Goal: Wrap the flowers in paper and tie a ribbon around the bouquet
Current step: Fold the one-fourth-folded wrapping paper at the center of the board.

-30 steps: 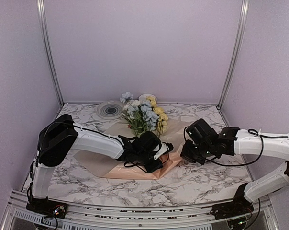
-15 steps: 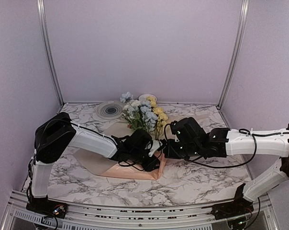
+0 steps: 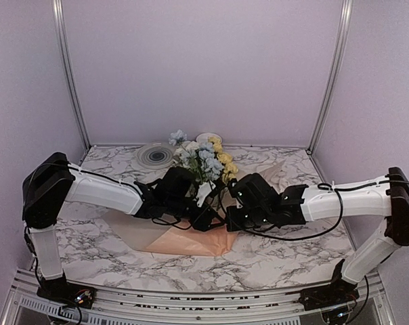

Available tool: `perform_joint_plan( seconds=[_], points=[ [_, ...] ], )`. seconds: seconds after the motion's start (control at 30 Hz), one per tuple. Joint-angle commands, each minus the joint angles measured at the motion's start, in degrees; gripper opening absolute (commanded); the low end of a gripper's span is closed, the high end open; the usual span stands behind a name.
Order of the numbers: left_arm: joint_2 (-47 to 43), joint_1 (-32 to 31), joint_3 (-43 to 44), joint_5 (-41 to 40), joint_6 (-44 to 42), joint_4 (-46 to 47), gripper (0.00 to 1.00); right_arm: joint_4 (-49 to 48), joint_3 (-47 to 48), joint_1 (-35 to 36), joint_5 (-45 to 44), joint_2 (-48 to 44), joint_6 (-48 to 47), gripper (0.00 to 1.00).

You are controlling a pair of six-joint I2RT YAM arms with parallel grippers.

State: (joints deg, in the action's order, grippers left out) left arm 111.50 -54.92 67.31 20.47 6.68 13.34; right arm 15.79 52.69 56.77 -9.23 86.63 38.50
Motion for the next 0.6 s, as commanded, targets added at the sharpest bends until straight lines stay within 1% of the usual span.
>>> perform_joint_plan(
  seconds=[0.0,0.07,0.1,0.13,0.17,0.23,0.27,0.4,0.47,0.57],
  points=[
    [-7.5,1.9,-3.7,0.6,2.3,1.6,0.53,-2.2,2.3,-0.1,1.6,1.4,-2.7,0.0],
    [-10.9,2.5,-5.6,-1.4,2.9,-1.7,0.56,-2.4,2.6,-0.3,2.1,2.1,-3.1,0.0],
    [-12.3,2.6,-6.6,-3.7,3.0,-4.7,0.58,-2.6,2.8,-0.4,2.4,2.3,-3.3,0.0],
    [-14.3,2.7,-7.4,-6.1,3.2,-9.5,0.61,-2.7,2.9,-0.5,2.6,2.5,-3.5,0.0],
    [-15.6,2.9,-8.6,-8.7,3.4,-12.0,0.64,-2.9,3.0,-0.6,2.9,2.8,-3.7,0.0],
    [-17.5,3.7,-12.0,-12.4,4.4,-14.6,0.68,-3.5,3.2,-0.6,3.6,3.2,-4.1,0.0],
    [-18.0,4.4,-13.8,-12.3,5.3,-15.0,0.69,-3.7,3.5,-0.7,3.8,3.5,-4.5,0.0],
    [-18.8,5.8,-19.7,-7.9,8.9,-13.1,0.73,-3.1,5.4,-0.7,4.4,5.1,-5.8,0.0],
    [-17.9,5.8,-21.2,-5.7,9.5,-11.3,0.74,-2.9,6.2,-0.6,5.0,5.9,-6.6,0.0],
    [-15.5,5.9,-21.2,-5.6,9.4,-10.7,0.73,-2.3,7.4,-0.6,6.0,6.8,-7.8,0.0]
  ],
)
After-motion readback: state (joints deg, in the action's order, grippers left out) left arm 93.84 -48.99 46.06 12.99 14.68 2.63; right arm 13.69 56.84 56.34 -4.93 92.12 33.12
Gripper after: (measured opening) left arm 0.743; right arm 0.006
